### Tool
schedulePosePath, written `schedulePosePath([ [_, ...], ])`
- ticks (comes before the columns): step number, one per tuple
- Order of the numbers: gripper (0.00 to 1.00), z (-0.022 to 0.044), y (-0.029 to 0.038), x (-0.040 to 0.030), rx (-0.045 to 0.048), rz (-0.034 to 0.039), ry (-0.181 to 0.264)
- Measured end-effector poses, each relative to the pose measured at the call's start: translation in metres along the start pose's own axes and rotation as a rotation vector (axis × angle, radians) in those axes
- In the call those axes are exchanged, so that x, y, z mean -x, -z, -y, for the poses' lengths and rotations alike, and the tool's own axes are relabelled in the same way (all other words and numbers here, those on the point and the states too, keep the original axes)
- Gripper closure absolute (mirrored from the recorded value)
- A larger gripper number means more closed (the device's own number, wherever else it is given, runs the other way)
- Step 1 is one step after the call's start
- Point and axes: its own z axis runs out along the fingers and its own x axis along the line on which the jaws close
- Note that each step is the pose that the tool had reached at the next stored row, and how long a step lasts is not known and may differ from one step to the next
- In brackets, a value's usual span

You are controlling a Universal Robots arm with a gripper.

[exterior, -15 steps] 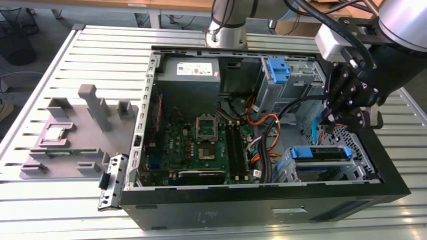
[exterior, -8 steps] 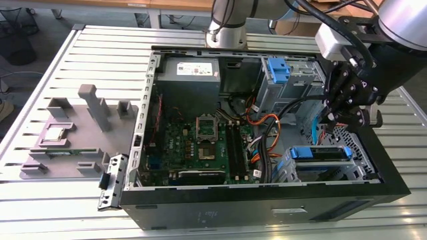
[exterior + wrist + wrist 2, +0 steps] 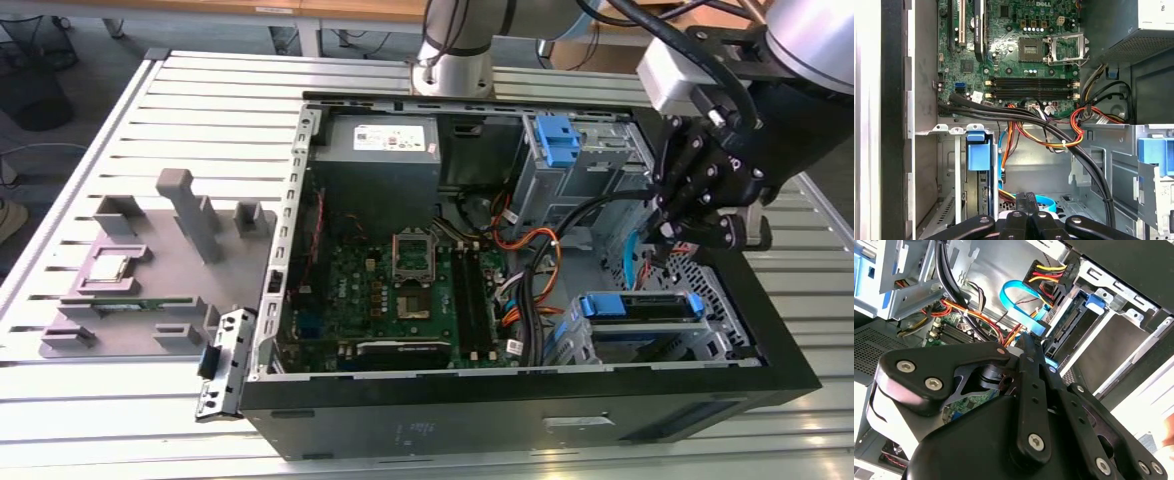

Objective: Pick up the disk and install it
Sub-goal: 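Insert the first disk wire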

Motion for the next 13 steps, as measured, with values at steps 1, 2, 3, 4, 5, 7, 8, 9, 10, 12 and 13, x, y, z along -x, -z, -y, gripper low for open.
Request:
schedulePosePath([
  [1, 0.89, 0.0009, 0.0001, 0.0, 0.0011, 0.0002, 0.0],
  [2, 0.89, 0.0018, 0.0001, 0.0, 0.0028, 0.0004, 0.0],
  [3, 0.89, 0.0027, 0.0001, 0.0, 0.0048, 0.0006, 0.0],
  [4, 0.89, 0.0036, 0.0003, 0.0001, 0.007, 0.0005, -0.001],
  [5, 0.89, 0.0044, 0.0005, 0.0001, 0.0091, 0.0005, -0.001],
  [7, 0.89, 0.0058, 0.0009, 0.0002, 0.0135, 0.0009, -0.001],
  [8, 0.89, 0.0063, 0.0013, 0.0002, 0.0155, 0.001, -0.001],
  [9, 0.89, 0.0068, 0.0018, 0.0003, 0.0175, 0.0012, -0.002],
  [10, 0.89, 0.0073, 0.0023, 0.0003, 0.0197, 0.0014, -0.002],
  [12, 0.89, 0.0082, 0.0031, 0.0004, 0.0237, 0.0019, -0.002],
  [13, 0.89, 0.0087, 0.0035, 0.0004, 0.0257, 0.0021, -0.002],
])
